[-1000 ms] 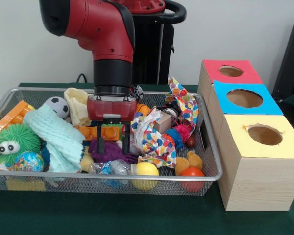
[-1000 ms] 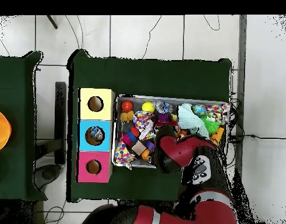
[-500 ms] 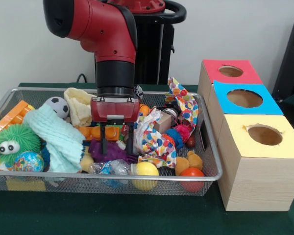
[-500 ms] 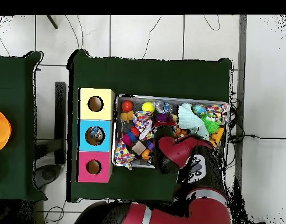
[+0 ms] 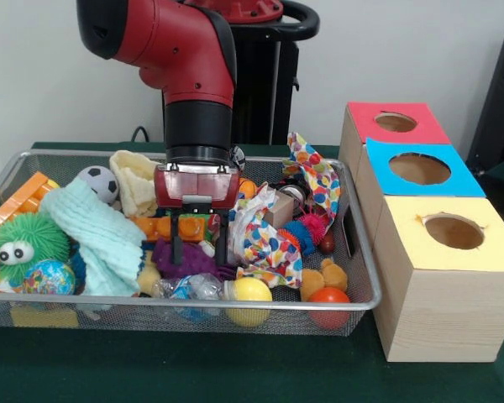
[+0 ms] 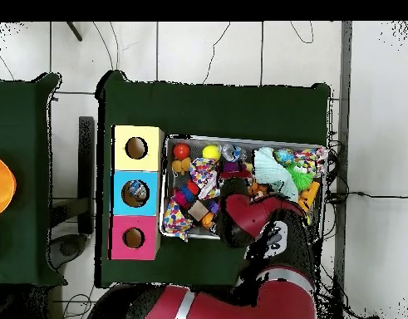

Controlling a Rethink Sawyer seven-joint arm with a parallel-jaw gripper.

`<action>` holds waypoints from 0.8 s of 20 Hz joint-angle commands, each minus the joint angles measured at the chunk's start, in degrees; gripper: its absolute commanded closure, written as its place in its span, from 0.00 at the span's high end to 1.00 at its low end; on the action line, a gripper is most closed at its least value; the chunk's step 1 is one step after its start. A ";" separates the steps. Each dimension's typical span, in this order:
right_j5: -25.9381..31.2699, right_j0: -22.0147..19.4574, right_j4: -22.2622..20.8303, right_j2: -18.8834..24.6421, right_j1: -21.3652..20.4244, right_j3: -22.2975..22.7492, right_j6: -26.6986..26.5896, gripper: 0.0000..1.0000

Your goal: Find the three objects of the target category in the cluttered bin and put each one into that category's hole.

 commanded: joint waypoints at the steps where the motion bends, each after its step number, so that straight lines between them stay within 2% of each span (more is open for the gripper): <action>1: -4.04 0.90 3.44 -0.55 3.57 -5.85 -3.99 1.00; 3: -4.20 1.01 2.76 -0.64 3.66 -6.05 -3.73 1.00; 6: 0.39 0.52 -1.95 1.23 2.76 -7.02 -1.35 1.00; 10: 3.03 0.03 -4.97 2.12 1.91 -6.44 -0.09 1.00; 16: 2.05 0.56 -3.49 0.92 3.72 -6.82 -0.63 1.00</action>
